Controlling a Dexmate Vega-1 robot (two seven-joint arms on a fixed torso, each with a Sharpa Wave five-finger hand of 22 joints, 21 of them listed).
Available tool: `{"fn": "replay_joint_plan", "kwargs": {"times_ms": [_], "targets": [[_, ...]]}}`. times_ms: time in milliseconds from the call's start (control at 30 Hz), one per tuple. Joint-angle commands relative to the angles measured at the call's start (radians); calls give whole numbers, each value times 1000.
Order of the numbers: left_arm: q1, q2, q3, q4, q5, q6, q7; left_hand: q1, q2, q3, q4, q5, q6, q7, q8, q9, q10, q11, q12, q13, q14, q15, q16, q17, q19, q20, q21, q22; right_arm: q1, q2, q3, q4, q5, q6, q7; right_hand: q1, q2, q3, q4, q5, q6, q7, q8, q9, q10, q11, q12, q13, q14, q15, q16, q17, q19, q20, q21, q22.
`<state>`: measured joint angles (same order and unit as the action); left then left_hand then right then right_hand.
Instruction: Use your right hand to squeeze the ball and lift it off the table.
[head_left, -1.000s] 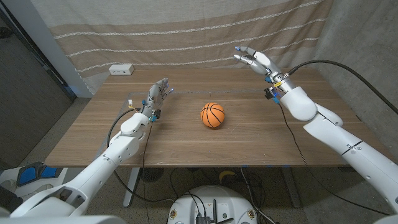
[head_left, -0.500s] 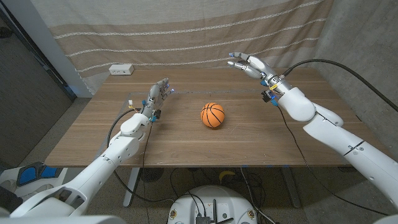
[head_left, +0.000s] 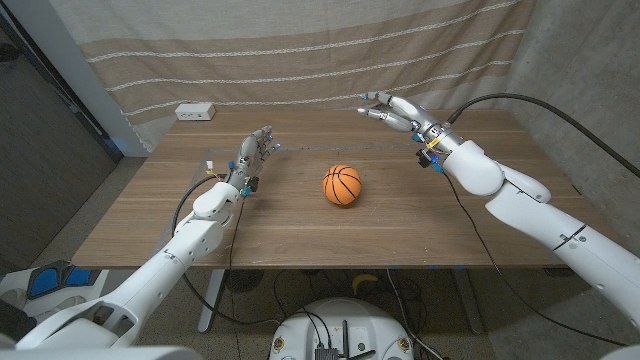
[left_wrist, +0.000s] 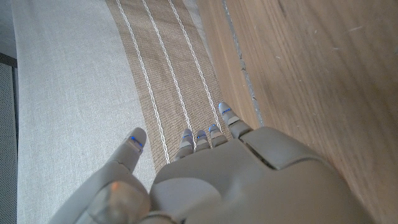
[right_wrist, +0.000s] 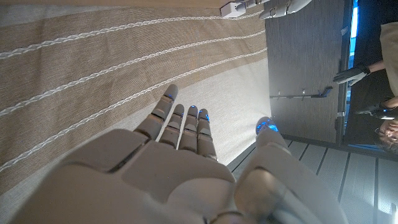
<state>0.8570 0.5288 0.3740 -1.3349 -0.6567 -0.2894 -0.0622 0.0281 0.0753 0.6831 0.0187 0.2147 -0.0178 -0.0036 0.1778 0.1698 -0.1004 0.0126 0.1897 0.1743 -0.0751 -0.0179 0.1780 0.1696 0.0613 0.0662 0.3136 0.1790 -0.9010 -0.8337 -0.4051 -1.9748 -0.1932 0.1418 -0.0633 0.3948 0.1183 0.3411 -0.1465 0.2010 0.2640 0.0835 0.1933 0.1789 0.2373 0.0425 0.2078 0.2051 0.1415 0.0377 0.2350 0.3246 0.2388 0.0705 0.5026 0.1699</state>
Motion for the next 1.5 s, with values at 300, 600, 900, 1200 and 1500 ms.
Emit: {"fn": "replay_joint_plan", "kwargs": {"times_ms": [300, 600, 900, 1200, 1500], "targets": [[14, 12, -5, -15, -4, -2, -6, 0, 46, 3, -8, 2, 10, 3, 5, 2, -8, 1, 3, 4, -5, -4, 3, 3, 14, -2, -5, 4, 32, -33, -52, -75, -61, -122, 86, -3, -28, -4, -12, 3, -29, -22, -9, 5, -14, -6, -9, 2, 19, 4, 6, -8, 7, 36, -13, 5], [25, 16, -10, -22, -7, -8, -6, 0, 45, 3, -8, 2, 13, 2, 6, 2, -9, 3, 3, 4, -3, -4, 3, 3, 15, -3, -7, 4, 62, -35, -94, -95, -105, -164, 132, 8, -43, -5, -20, 0, -54, -37, -12, 6, -30, 3, -13, 3, 16, 12, 4, -12, 6, 42, -21, 6], [27, 14, -12, -19, -12, -11, -9, 0, 46, 3, -9, 2, 15, 3, 6, 3, -8, 3, 3, 4, -3, -4, 3, 3, 16, -2, -9, 4, 89, -33, -122, -112, -141, -206, 172, 26, -58, -5, -24, -6, -72, -43, -10, 7, -50, 9, -16, 3, 4, 30, -2, -18, 5, 44, -34, 6], [24, 11, -13, -15, -17, -7, -7, 0, 46, 3, -9, 2, 17, 6, 6, 3, -6, 4, 3, 4, -3, -3, 3, 3, 18, -2, -11, 4, 140, -32, -163, -123, -170, -274, 262, 28, -73, -11, -20, -14, -85, -52, -9, 7, -66, 13, -16, 4, -3, 34, -5, -22, 11, 40, -42, 6], [23, 14, -13, -13, -9, -14, -9, 0, 46, 2, -9, 2, 18, 6, 5, 3, -5, 4, 4, 4, -2, -4, 3, 3, 19, -3, -13, 4, 165, -31, -191, -130, -203, -294, 297, 37, -87, -14, -22, -21, -117, -47, -15, 7, -82, 12, -17, 4, -10, 38, -9, -27, 13, 42, -50, 6]]}}
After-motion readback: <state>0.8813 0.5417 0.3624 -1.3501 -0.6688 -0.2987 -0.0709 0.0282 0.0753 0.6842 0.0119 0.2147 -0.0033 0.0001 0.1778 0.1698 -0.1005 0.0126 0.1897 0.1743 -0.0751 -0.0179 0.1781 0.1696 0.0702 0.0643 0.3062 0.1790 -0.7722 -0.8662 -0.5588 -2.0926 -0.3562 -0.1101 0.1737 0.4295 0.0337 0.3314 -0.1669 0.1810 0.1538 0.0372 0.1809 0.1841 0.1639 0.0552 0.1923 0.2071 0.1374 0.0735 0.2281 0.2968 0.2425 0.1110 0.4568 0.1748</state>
